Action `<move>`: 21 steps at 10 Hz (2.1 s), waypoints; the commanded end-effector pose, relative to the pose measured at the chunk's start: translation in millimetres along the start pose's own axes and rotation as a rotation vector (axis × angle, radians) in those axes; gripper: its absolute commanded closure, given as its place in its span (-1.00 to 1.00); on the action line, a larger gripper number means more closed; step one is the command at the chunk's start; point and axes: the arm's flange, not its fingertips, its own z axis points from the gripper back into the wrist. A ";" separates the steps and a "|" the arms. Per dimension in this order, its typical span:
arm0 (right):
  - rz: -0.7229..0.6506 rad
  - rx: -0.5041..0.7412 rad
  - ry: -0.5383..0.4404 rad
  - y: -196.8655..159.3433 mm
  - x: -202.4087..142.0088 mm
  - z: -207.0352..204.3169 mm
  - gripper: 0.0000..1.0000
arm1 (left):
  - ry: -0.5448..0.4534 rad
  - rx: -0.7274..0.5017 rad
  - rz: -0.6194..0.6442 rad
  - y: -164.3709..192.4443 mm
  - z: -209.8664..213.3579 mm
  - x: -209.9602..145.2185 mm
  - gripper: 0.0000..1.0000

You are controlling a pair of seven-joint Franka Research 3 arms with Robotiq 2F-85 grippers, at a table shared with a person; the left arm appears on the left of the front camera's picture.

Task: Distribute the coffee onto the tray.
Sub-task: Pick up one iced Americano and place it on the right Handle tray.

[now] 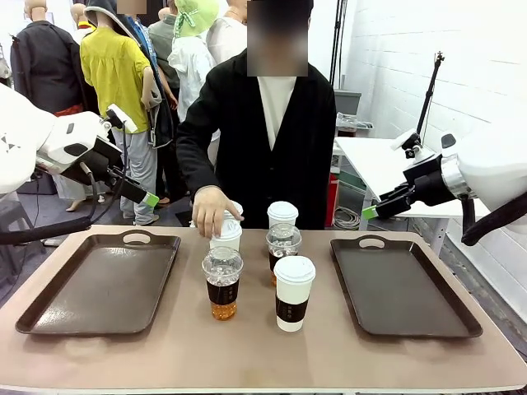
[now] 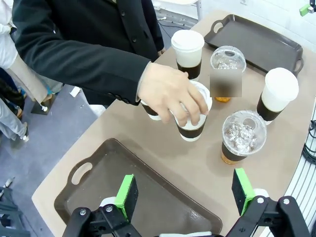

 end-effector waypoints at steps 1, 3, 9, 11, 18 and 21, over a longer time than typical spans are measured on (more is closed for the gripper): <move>-0.003 0.013 -0.011 0.4 -1.1 -0.6 -1.00 | 0.008 -0.004 -0.003 1.2 1.5 -0.5 -1.00; -0.003 0.013 -0.011 0.4 -1.1 -0.6 -1.00 | 0.008 -0.004 -0.003 1.2 1.5 -0.5 -1.00; -0.003 0.013 -0.011 0.4 -1.1 -0.6 -1.00 | 0.008 -0.004 -0.003 1.2 1.5 -0.5 -1.00; 0.052 0.020 0.019 -1.0 8.8 -3.6 -1.00 | 0.008 -0.004 -0.003 1.2 1.5 -0.5 -1.00; 0.212 0.314 -0.042 -14.1 -2.0 -34.0 -1.00 | 0.008 -0.004 -0.003 1.2 1.5 -0.5 -1.00; 0.219 0.393 -0.113 -14.3 -38.3 -33.1 -1.00 | 0.008 -0.004 -0.003 1.2 1.5 -0.5 -1.00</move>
